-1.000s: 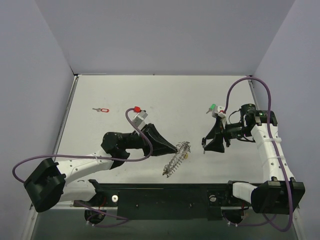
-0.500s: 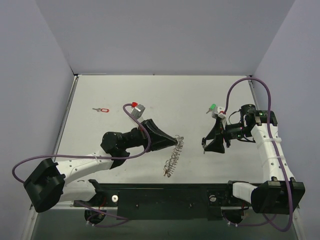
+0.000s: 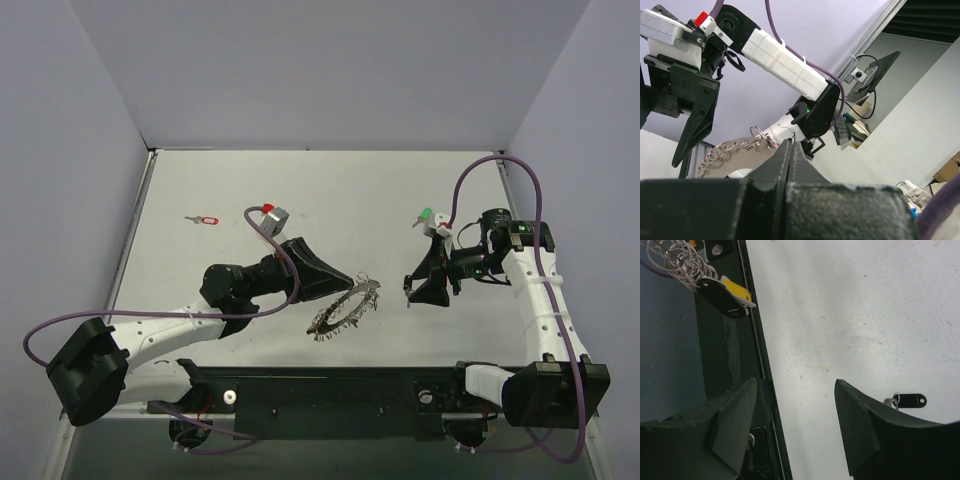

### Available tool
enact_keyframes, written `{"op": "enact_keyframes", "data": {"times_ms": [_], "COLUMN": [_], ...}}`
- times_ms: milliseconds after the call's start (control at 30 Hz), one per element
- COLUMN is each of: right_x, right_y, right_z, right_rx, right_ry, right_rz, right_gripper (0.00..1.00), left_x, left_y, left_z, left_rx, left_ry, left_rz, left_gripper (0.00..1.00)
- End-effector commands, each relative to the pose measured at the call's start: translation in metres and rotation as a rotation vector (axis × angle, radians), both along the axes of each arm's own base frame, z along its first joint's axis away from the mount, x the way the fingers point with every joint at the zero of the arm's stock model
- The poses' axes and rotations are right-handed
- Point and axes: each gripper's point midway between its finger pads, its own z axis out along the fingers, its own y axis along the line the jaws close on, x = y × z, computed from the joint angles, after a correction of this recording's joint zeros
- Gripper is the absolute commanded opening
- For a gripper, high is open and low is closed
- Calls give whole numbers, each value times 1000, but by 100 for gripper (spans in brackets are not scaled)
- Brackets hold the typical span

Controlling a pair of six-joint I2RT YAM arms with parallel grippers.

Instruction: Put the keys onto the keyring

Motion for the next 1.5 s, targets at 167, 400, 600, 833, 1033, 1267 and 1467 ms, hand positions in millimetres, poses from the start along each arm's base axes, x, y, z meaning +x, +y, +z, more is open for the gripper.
{"op": "enact_keyframes", "data": {"times_ms": [167,400,600,833,1033,1267,1467], "right_x": [-4,-4,-4,-4,-3,-4,-4], "right_y": [4,4,4,3,3,3,3], "right_z": [10,10,10,9,8,6,6], "right_rx": [38,38,39,38,40,37,38], "right_ry": [-4,-2,-2,4,9,10,9], "right_rz": [10,11,12,13,12,16,17], "right_gripper": [59,59,59,59,59,59,59], "left_x": [-49,-61,-66,-60,-55,-53,-52], "left_y": [45,45,41,29,23,21,22], "left_z": [68,53,36,13,2,-4,-5], "left_rx": [-306,-281,-223,-63,7,39,43], "left_ry": [-335,-509,-658,-826,-880,-888,-881], "left_rz": [-50,-29,-7,80,95,95,102], "left_gripper": [0,0,0,0,0,0,0]}}
